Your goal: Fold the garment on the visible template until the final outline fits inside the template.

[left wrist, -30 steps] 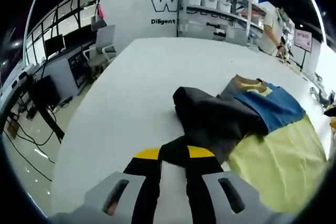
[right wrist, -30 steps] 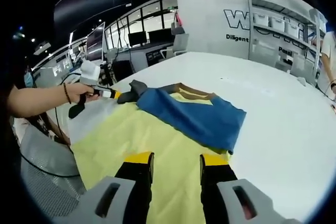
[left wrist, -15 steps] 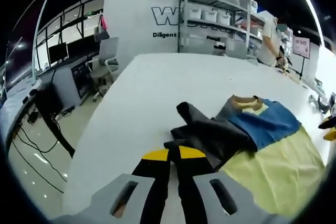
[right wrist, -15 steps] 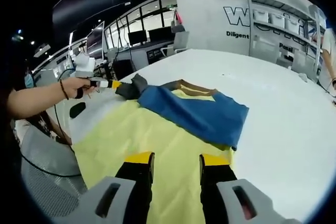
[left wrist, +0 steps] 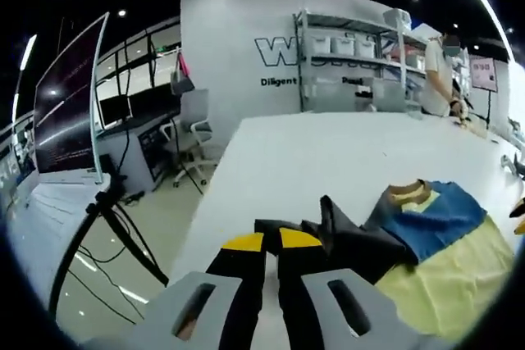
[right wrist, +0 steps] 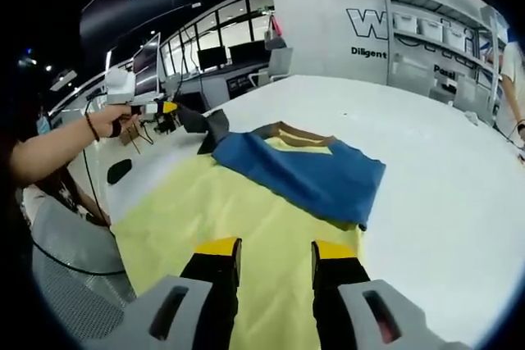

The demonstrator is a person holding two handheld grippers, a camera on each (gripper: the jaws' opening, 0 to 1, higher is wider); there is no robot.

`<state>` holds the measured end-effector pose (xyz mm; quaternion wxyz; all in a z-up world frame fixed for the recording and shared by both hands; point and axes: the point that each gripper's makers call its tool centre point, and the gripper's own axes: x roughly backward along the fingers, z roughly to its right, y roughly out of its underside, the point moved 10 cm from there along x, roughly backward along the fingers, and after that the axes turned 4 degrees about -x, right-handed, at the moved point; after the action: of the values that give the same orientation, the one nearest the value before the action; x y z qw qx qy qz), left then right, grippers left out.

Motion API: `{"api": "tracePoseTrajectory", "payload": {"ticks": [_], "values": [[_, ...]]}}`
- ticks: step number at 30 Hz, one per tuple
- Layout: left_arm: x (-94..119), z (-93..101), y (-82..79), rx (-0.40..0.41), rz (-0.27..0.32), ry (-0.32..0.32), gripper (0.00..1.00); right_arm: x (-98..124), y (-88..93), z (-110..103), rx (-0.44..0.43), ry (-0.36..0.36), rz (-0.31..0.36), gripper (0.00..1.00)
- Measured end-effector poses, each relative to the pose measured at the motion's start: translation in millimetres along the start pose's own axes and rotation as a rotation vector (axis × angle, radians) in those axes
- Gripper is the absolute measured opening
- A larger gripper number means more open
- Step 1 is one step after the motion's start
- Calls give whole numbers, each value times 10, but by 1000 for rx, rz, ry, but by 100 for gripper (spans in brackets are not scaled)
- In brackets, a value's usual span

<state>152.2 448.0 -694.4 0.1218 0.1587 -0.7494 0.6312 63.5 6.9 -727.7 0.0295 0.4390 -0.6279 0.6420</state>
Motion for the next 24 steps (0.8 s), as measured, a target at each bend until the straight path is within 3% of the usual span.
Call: {"api": "tracePoseTrajectory", "payload": {"ticks": [9, 11, 14, 16, 21, 24], "values": [[-157, -186, -122, 8, 39, -104, 2, -1, -4, 2, 24, -6, -6, 29], [-226, -223, -126, -21, -10, -131, 2, -6, -11, -4, 28, -9, -6, 29], [-296, -247, -120, -9, -5, -135, 3, -16, -9, -19, 27, -10, -8, 29], [-359, -263, -68, -40, -34, -159, 3, -24, 1, -34, 21, -13, -11, 29], [-430, -238, 33, -45, -71, -152, 3, -65, 40, -48, 35, -17, -24, 30], [-407, -204, 81, -57, -85, -147, 3, -110, 75, 74, 52, 13, -51, 30]]}}
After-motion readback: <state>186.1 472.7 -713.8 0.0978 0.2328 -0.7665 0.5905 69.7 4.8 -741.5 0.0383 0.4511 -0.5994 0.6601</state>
